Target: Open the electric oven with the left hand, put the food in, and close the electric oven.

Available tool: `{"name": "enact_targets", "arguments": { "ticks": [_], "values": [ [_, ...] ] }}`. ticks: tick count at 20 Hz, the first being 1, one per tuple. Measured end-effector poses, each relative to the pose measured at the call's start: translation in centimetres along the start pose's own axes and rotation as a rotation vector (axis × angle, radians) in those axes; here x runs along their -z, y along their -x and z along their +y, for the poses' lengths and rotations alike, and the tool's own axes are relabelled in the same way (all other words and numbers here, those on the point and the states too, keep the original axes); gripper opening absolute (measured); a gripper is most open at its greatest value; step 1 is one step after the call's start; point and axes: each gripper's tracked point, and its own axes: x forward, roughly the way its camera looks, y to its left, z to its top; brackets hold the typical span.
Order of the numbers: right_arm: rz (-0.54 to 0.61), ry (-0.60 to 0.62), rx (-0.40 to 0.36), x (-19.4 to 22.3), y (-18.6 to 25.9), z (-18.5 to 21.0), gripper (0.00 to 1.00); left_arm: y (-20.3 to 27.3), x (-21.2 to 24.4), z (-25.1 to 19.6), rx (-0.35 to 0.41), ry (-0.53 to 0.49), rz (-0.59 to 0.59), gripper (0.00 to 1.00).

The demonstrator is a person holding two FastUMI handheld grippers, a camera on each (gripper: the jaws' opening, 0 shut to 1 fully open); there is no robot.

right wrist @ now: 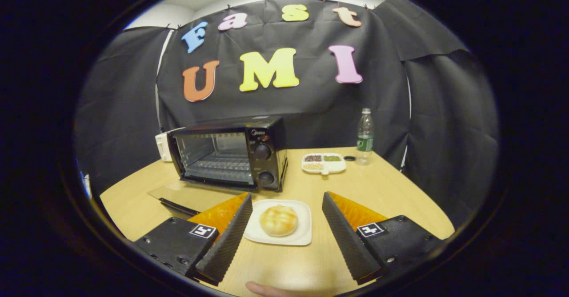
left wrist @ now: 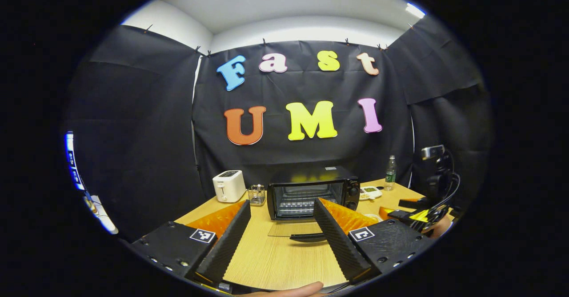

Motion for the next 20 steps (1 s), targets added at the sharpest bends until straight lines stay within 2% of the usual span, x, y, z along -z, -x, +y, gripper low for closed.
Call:
{"name": "enact_targets", "arguments": {
  "ticks": [3,5,7,9,11,13,14,16,17,18,20],
  "values": [
    [0.083,-0.008,0.000,2.5,-2.3,1.5,0.97,1.4,-0.4,0.3,0.006,0.045,-0.012,0.89],
    [0.108,0.015,0.031,3.5,-3.5,1.4,0.97,2.1,-0.9,0.8,0.020,0.050,-0.023,0.89],
    [0.144,0.015,0.055,4.6,-4.3,0.9,0.97,2.1,-1.5,1.9,0.002,0.051,-0.031,0.89],
    [0.161,0.010,0.055,4.9,-5.0,1.1,0.97,2.1,-1.8,2.3,0.000,0.049,-0.032,0.89],
    [0.160,0.015,0.088,5.0,-5.4,0.5,0.97,1.9,-1.9,1.9,0.025,0.054,-0.038,0.89],
    [0.208,0.028,0.108,6.0,-6.4,0.2,0.96,1.8,-2.4,1.5,0.056,0.044,-0.067,0.94],
    [0.230,0.018,0.109,6.4,-6.5,0.2,0.97,1.7,-2.5,1.4,0.069,0.039,-0.076,0.89],
    [0.235,-0.015,0.083,6.2,-6.9,0.5,0.98,1.3,-2.3,1.1,0.091,0.035,-0.077,0.89],
    [0.255,-0.022,0.084,6.4,-6.9,0.3,0.97,0.9,-2.4,1.4,0.091,0.037,-0.075,0.93],
    [0.275,-0.032,0.083,6.7,-7.1,0.3,0.97,0.3,-2.6,1.6,0.088,0.038,-0.075,0.89],
    [0.277,-0.047,0.070,6.3,-7.5,0.3,0.96,-0.7,-3.3,1.8,0.082,0.036,-0.078,0.89]
  ]
}}
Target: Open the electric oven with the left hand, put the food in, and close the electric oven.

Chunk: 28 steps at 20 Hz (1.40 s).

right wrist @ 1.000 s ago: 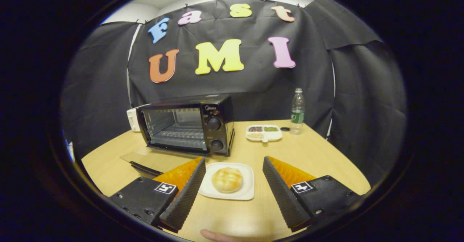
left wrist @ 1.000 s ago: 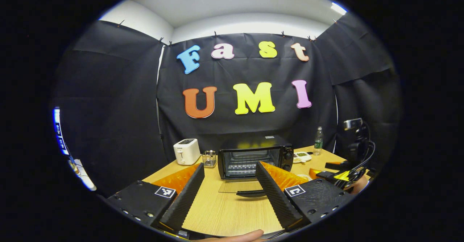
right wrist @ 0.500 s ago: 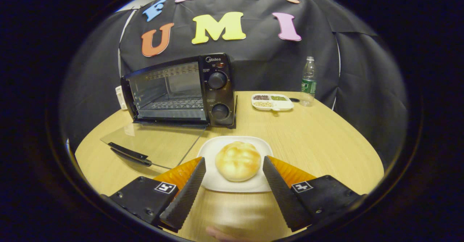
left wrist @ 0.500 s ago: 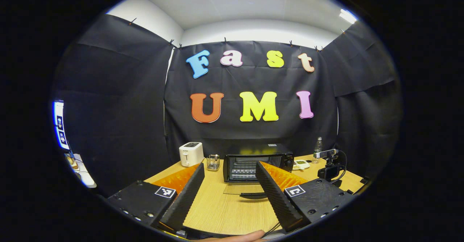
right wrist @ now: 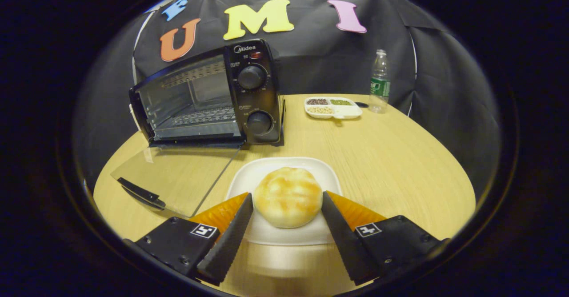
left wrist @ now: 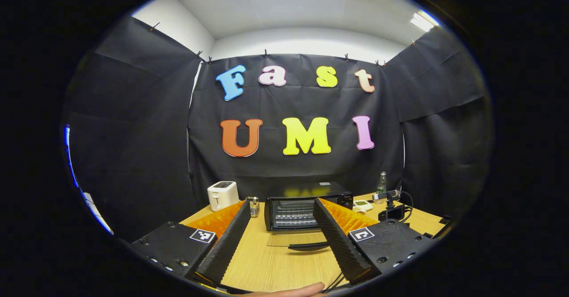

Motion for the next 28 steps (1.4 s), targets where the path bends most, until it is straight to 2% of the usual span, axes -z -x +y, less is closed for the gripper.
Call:
{"name": "enact_targets", "arguments": {
  "ticks": [2,3,4,5,6,9,12,15,16,19,21,23,25,28],
  "values": [
    [0.006,-0.011,-0.015,0.0,-0.4,0.0,0.91,-1.2,-0.8,-0.1,0.008,-0.001,-0.011,0.93],
    [0.008,-0.022,-0.021,-0.1,-0.3,-0.1,0.89,-1.9,-1.3,-0.4,0.020,0.003,-0.018,0.89],
    [0.015,-0.035,-0.031,-0.1,-0.1,0.0,0.87,-2.7,-1.6,-0.6,0.027,0.011,-0.027,0.93],
    [0.020,-0.052,-0.040,-0.2,0.3,0.0,0.84,-3.3,-1.7,-0.6,0.033,0.025,-0.036,0.89],
    [0.014,-0.071,-0.046,-0.6,0.8,-0.1,0.83,-3.9,-1.8,-0.7,0.043,0.045,-0.044,0.93],
    [-0.027,-0.124,-0.069,-2.4,2.7,-0.1,0.80,-5.7,-1.5,-1.1,0.074,0.104,-0.042,0.93],
    [-0.076,-0.223,-0.124,-3.8,4.4,1.2,0.79,-7.0,-1.3,-1.1,0.082,0.125,-0.046,0.85],
    [-0.107,-0.377,-0.217,-4.9,5.3,3.6,0.77,-7.8,-0.3,-1.6,0.102,0.131,-0.024,0.80],
    [-0.143,-0.433,-0.249,-5.7,5.6,4.5,0.77,-7.9,0.0,-1.7,0.104,0.126,-0.018,0.89],
    [-0.233,-0.558,-0.308,-7.7,5.8,6.8,0.77,-8.2,1.0,-1.4,0.107,0.100,-0.004,0.89],
    [-0.218,-0.628,-0.345,-7.7,5.4,9.0,0.76,-8.3,1.3,-0.9,0.097,0.097,0.000,0.89],
    [-0.161,-0.712,-0.401,-7.5,5.4,11.8,0.77,-8.4,1.4,-0.3,0.087,0.103,0.000,0.89],
    [-0.153,-0.819,-0.467,-8.6,5.4,14.5,0.77,-8.5,1.9,0.0,0.087,0.105,0.009,0.89],
    [-0.157,-0.864,-0.472,-9.4,3.8,16.9,0.78,-9.0,3.2,1.2,0.063,0.109,0.046,0.89]
  ]
}}
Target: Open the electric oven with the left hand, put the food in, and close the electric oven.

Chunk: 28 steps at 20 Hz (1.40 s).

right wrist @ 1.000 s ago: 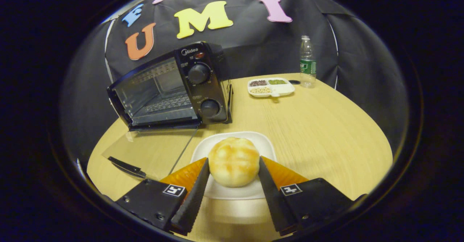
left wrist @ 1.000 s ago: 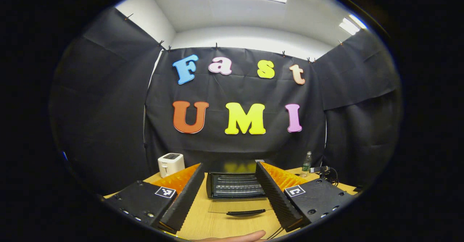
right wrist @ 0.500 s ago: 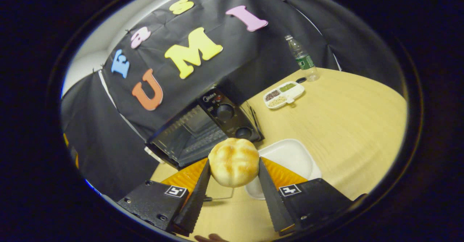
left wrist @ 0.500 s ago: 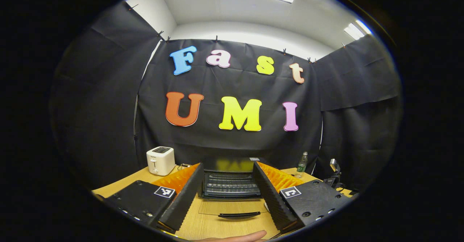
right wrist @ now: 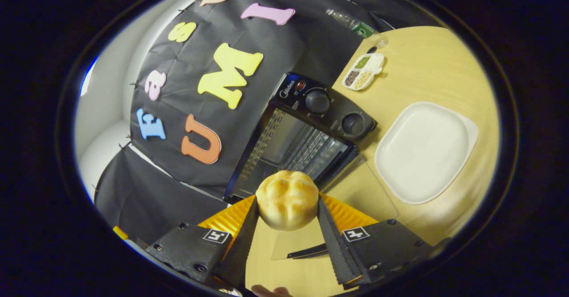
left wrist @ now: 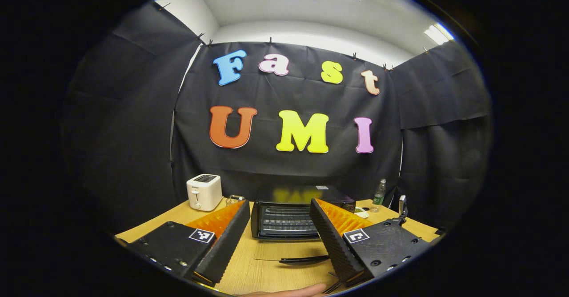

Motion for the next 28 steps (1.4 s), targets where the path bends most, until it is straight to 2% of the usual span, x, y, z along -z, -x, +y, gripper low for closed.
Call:
{"name": "enact_targets", "arguments": {
  "ticks": [5,9,14,18,20,22,25,28],
  "values": [
    [-0.071,0.059,0.018,0.0,-4.5,1.7,0.76,0.0,0.6,2.3,-0.056,-0.018,0.015,0.90],
    [-0.125,0.125,0.051,-1.3,-9.4,1.8,0.76,-0.1,1.5,3.0,-0.056,-0.031,0.036,0.89],
    [-0.181,0.301,0.129,-2.8,-14.4,0.0,0.76,-0.8,2.4,4.2,-0.080,-0.066,0.047,0.90],
    [-0.210,0.400,0.145,-3.3,-16.4,-1.0,0.77,-1.5,3.7,4.0,-0.066,-0.068,0.075,0.89],
    [-0.224,0.415,0.110,-3.5,-16.9,-0.2,0.77,-1.7,4.2,4.2,-0.070,-0.065,0.088,0.90],
    [-0.265,0.483,0.101,-4.3,-17.2,0.4,0.77,-1.8,4.6,4.3,-0.077,-0.062,0.098,0.90],
    [-0.238,0.521,0.093,-3.6,-18.0,0.7,0.80,-1.8,4.6,4.6,-0.091,-0.057,0.105,0.90],
    [-0.268,0.585,0.102,-3.7,-17.7,1.5,0.85,-1.3,4.4,5.0,-0.122,-0.059,0.096,0.90]
  ]
}}
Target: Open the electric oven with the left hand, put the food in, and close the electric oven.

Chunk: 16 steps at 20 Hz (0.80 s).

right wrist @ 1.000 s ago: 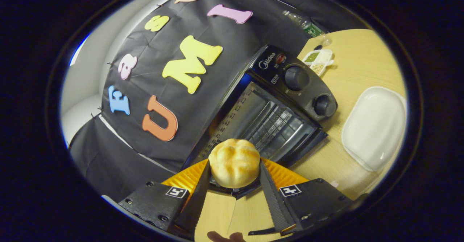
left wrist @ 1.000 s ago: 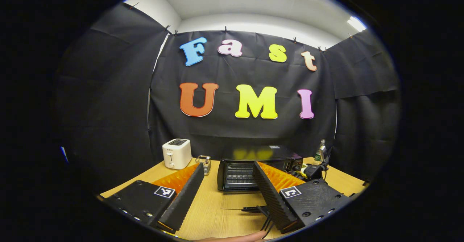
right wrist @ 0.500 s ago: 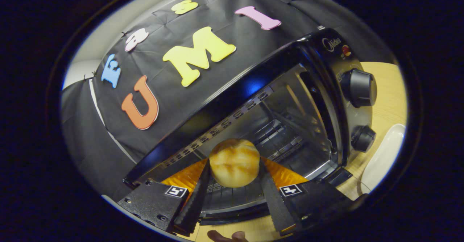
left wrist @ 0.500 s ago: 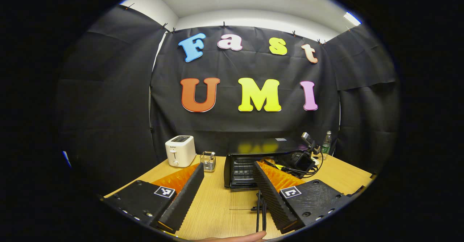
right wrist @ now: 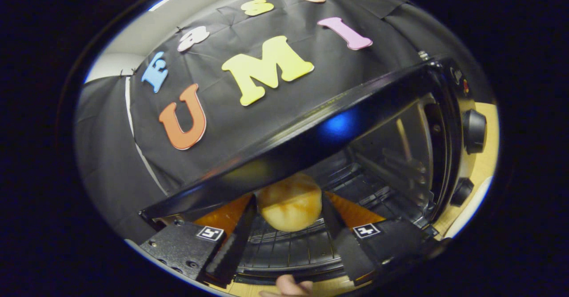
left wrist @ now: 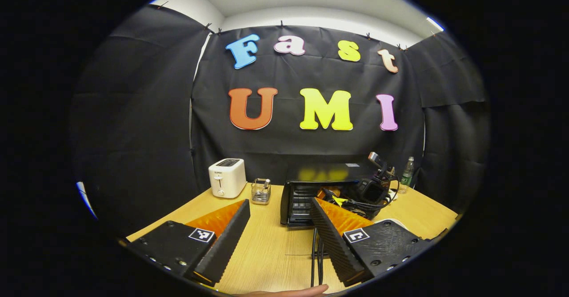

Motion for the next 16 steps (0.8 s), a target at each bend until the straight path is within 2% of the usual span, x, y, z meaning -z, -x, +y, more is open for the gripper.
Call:
{"name": "enact_targets", "arguments": {
  "ticks": [4,8,12,13,15,16],
  "values": [
    [0.007,0.097,-0.024,0.5,0.5,0.9,0.96,0.7,0.0,-0.9,0.021,-0.010,-0.002,0.90],
    [-0.022,0.084,-0.045,-1.1,0.6,1.1,0.96,1.1,0.1,-0.3,0.003,-0.008,0.009,0.90],
    [0.066,0.080,-0.048,0.0,1.7,1.2,0.96,2.1,-0.1,0.1,-0.012,-0.012,0.009,0.90],
    [0.095,0.069,-0.046,0.3,2.2,1.2,0.96,2.4,0.0,0.2,-0.014,-0.016,0.010,0.81],
    [0.136,0.053,-0.055,0.7,3.6,1.3,0.96,2.9,0.1,0.1,-0.020,-0.018,0.016,0.81],
    [0.143,0.047,-0.062,0.6,4.4,1.4,0.96,3.3,0.1,0.0,-0.019,-0.017,0.019,0.90]
  ]
}}
